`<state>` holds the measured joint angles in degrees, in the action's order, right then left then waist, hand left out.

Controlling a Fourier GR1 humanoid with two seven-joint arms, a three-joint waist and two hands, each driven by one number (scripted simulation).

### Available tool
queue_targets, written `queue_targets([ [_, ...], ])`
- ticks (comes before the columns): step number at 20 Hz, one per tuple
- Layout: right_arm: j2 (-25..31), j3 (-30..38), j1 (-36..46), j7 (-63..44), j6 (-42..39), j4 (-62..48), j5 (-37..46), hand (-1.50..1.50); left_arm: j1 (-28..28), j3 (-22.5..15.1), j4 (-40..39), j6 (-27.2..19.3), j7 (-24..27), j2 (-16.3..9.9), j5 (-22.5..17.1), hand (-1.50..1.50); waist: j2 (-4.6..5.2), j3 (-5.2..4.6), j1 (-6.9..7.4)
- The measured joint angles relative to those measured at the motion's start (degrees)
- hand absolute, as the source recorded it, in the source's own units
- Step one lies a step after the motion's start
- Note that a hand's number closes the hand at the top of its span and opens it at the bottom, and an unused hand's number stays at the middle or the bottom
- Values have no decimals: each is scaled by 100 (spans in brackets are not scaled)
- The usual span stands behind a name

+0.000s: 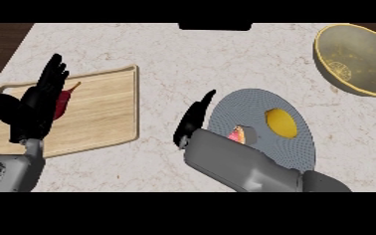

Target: Pick the cupcake from the placemat and place it in the bowl

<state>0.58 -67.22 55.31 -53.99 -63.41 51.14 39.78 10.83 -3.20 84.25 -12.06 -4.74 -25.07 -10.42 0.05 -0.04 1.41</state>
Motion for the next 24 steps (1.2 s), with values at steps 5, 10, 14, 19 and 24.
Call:
queue_targets([
  [5,20,147,-283,-91,-72,88,250,-150,-130,24,87,-32,8,97,131,0,-40,-3,-62],
  [10,40,413,-542,-82,-285,237,589,-150,-292,120,236,7,9,135,169,0,-50,2,-113],
  [14,32,490,-734,-113,-283,298,943,-150,-252,178,343,49,-166,138,233,0,-49,3,-108],
  [19,163,474,-976,-48,-275,415,1433,-150,-160,370,177,209,-88,155,240,0,-45,3,-116],
  [24,124,757,-1012,80,-328,214,1712,150,-262,365,310,227,-121,271,350,0,-64,1,-93],
])
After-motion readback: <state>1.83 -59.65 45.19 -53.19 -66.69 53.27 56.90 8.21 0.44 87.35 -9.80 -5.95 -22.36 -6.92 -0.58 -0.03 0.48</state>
